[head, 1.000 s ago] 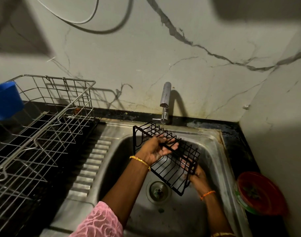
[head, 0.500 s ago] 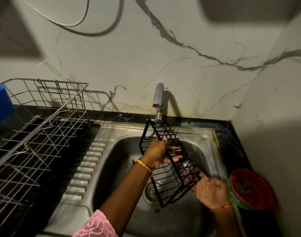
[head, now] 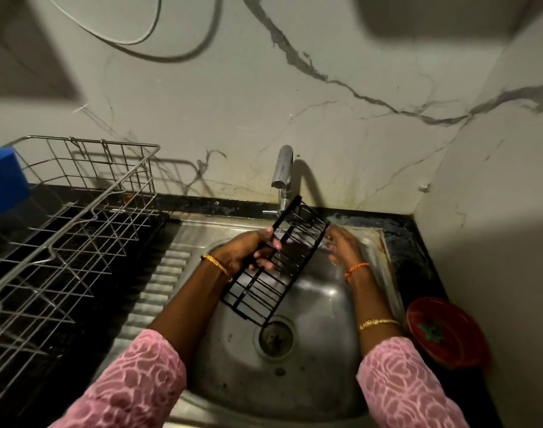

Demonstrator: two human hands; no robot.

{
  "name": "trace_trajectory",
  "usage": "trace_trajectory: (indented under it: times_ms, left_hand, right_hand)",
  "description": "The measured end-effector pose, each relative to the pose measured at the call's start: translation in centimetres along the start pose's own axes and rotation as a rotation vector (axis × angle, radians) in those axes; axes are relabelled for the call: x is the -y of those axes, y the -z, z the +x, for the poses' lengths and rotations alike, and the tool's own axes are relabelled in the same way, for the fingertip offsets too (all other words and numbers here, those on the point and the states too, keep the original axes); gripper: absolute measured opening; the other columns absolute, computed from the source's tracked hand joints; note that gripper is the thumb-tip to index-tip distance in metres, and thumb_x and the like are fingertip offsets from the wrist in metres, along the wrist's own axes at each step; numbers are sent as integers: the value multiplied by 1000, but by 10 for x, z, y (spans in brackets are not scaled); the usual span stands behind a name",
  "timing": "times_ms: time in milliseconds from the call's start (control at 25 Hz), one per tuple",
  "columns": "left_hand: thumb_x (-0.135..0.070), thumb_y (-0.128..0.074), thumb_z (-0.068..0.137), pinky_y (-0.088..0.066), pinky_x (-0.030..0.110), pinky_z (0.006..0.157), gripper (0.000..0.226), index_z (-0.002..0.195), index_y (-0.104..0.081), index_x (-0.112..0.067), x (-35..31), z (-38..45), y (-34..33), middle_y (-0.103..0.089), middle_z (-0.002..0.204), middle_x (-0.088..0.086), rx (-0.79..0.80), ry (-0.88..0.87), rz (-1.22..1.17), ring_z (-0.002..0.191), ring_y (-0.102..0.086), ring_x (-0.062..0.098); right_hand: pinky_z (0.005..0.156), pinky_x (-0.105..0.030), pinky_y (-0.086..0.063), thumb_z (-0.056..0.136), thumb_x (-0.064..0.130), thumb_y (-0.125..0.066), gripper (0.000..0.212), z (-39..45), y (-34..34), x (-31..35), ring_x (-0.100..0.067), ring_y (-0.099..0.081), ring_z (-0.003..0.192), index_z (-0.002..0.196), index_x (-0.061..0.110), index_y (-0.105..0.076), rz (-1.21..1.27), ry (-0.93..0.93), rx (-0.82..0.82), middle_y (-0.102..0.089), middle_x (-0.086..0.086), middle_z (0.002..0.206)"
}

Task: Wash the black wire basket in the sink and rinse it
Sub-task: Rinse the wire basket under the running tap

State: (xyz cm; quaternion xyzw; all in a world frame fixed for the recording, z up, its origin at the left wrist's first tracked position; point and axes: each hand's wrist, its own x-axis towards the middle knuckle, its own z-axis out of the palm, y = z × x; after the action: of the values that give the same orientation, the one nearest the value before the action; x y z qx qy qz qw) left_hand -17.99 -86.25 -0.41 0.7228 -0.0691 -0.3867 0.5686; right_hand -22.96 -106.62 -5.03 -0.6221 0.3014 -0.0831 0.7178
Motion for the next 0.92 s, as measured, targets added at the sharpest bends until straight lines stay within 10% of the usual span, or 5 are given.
trace_trajectory:
  times_ms: [320, 800, 920]
  left_hand:
    - [-41, -28, 101, -19, 10, 28, 47, 81, -54, -7, 15, 6, 28, -53, 47, 0, 87, -16, -102, 27, -32, 6]
    - [-44, -39, 98, -45, 33, 62, 46, 87, -66, -9, 57, 4, 37, -72, 84, 12, -131, -49, 164, 61, -59, 21]
    - [-44, -29, 100, -47, 40, 92, 50, 86, -63, -10, 66, -3, 36, -70, 92, 8, -98, -10, 168, 85, -65, 20]
  right_hand:
    - [98, -51, -39, 57, 77, -58, 72, 35, -17, 2, -25, -48, 119, 117, 38, -58, -45, -88, 228, -56, 2, 128]
    - [70, -30, -46, 82, 41, -63, 27, 14, -24, 6, -16, -57, 86, 94, 18, -70, -240, 1, 161, -66, 0, 93]
    - [72, -25, -45, 82, 28, -68, 21, 14, -33, 15, -20, -60, 88, 91, 9, -69, -345, 127, 140, -69, -8, 95]
